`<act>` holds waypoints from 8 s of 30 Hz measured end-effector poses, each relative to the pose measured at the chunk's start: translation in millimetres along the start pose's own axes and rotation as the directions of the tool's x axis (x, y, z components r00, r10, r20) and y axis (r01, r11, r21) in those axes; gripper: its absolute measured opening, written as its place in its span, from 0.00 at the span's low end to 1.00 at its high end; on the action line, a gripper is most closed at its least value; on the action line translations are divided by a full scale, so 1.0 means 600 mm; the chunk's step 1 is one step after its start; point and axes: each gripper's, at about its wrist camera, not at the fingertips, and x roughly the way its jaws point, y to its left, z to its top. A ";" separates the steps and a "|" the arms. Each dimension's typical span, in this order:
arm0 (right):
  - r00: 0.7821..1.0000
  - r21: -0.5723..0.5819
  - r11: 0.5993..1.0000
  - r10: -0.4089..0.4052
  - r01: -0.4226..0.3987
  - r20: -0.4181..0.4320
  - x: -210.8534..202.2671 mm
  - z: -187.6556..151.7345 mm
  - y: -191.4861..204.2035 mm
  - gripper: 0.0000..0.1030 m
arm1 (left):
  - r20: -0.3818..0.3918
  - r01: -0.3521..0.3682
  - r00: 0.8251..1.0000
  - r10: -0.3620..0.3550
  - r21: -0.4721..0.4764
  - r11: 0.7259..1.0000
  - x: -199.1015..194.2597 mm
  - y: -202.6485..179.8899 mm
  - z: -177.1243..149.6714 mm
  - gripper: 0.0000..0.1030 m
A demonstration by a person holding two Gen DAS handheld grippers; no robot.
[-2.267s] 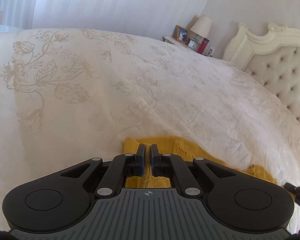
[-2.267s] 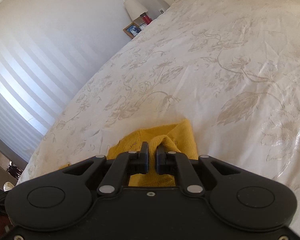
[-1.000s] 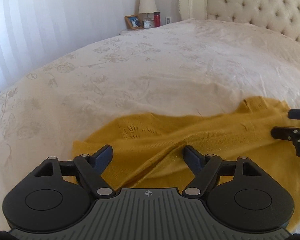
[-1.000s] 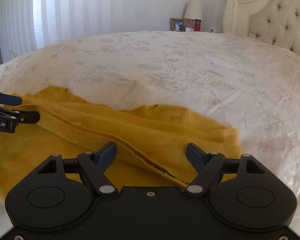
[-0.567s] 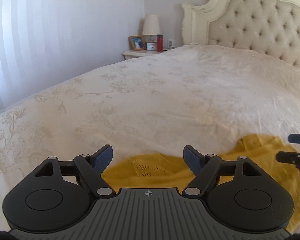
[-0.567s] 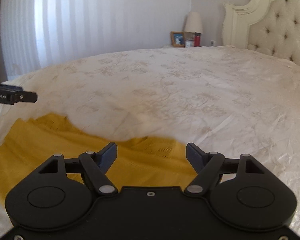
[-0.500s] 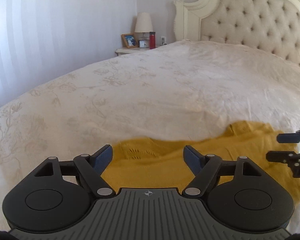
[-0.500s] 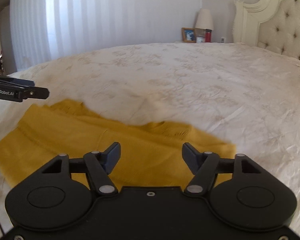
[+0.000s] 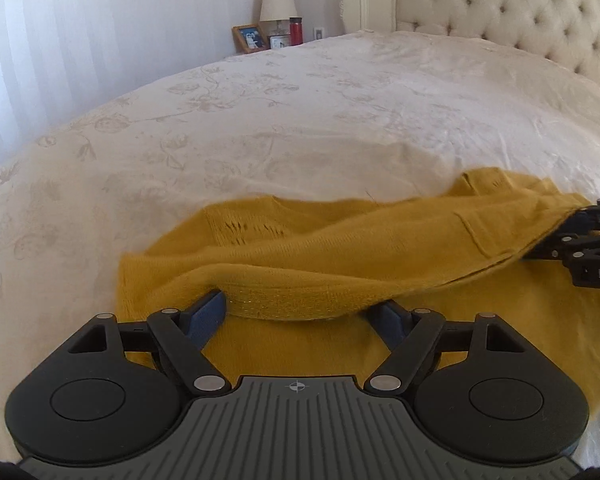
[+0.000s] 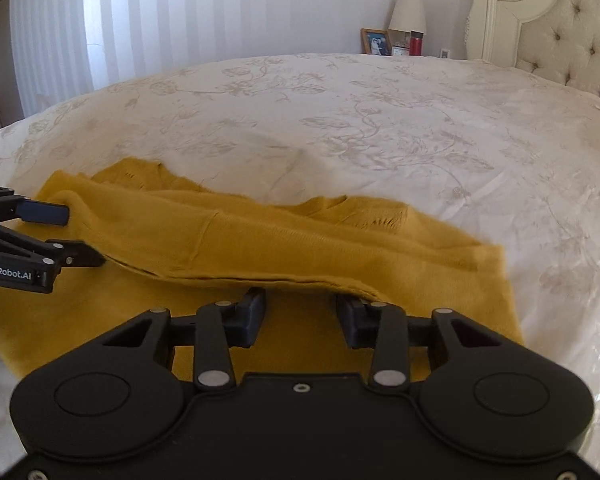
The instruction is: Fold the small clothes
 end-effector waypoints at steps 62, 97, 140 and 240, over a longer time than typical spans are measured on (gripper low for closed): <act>0.985 0.089 0.991 -0.113 0.101 0.133 -0.057 -0.138 0.000 0.55 | -0.053 0.123 0.991 -0.127 -0.070 0.990 0.071 0.124 0.074 0.01; 0.986 0.095 0.991 -0.108 0.096 0.130 -0.057 -0.139 0.001 0.55 | -0.028 -0.026 0.999 0.022 -0.133 0.991 0.046 0.121 0.069 0.63; 0.890 0.668 0.637 0.449 -0.386 0.087 0.008 -0.093 -0.217 0.98 | -0.080 0.193 0.975 -0.209 -0.177 0.965 -0.044 -0.027 -0.015 0.81; 0.854 0.286 0.870 0.468 -0.401 -0.226 0.059 0.109 0.305 0.39 | 0.015 -0.156 0.985 0.171 -0.345 0.926 -0.134 0.201 -0.235 0.99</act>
